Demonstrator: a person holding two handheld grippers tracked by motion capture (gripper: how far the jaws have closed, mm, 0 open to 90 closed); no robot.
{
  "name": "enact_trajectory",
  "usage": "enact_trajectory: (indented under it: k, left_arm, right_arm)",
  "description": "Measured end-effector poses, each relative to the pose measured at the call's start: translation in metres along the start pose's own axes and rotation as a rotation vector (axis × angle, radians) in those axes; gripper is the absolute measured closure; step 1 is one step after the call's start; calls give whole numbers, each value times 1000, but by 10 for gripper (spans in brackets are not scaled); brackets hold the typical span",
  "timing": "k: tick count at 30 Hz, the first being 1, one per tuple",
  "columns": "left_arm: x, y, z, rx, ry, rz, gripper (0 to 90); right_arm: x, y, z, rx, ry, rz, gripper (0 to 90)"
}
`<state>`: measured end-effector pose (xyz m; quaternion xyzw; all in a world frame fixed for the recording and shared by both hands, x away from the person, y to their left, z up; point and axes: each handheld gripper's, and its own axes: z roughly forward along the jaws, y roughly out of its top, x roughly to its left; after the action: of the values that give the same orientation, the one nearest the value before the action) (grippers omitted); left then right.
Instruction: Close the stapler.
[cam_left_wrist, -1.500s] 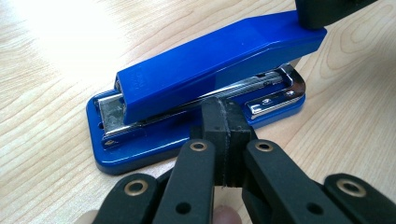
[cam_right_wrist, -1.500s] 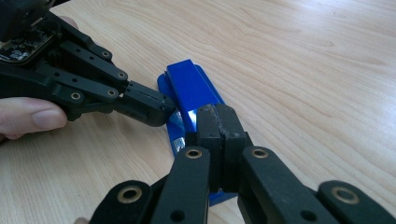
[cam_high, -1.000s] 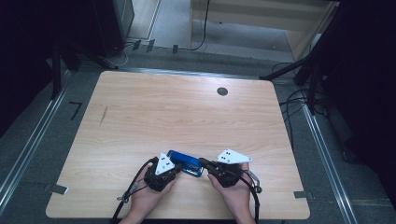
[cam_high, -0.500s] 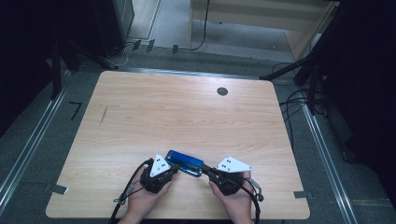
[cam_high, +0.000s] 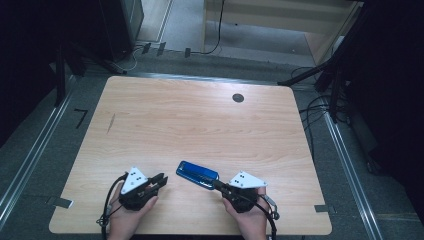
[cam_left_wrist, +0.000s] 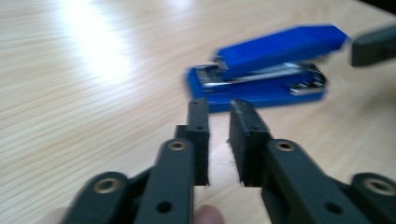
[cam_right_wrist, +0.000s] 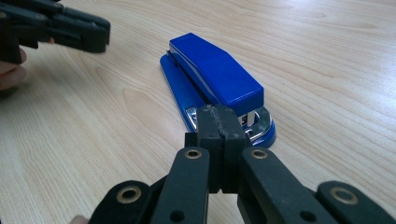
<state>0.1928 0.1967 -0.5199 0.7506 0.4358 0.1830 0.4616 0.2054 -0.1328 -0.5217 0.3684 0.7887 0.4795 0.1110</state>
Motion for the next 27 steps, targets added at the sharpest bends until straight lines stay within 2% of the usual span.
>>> enact_trajectory:
  k: [3, 7, 9, 12, 15, 16, 19, 22, 27]
  left_arm:
    - [13, -4, -9, -38, 43, -17, 676]
    - [30, -9, -19, -43, 75, -33, 574]
    - [37, -13, -25, -47, 112, -35, 515]
    - [43, -15, -33, -67, 155, -24, 378]
    - [49, -16, -41, -82, 172, -34, 311]
    - [54, -18, -48, -81, 187, -50, 279]
    - [63, -20, -53, -80, 218, -78, 159]
    - [73, -22, -57, -96, 249, -110, 130]
    - [88, -25, -58, -80, 262, -145, 124]
  right_arm:
    - [0, 0, 1, -3, 2, 4, 900]
    - [-2, 0, 0, -8, 5, 12, 900]
    - [-2, 0, 1, -8, 7, 13, 900]
    - [-1, 0, 2, -6, 9, 10, 900]
    - [0, 0, 3, -6, 9, 7, 900]
    - [1, 0, 3, -6, 8, 6, 900]
    - [1, 0, 4, -6, 4, 6, 900]
    - [0, 1, 5, -5, 11, -1, 900]
    - [1, 1, 8, -2, 14, -9, 900]
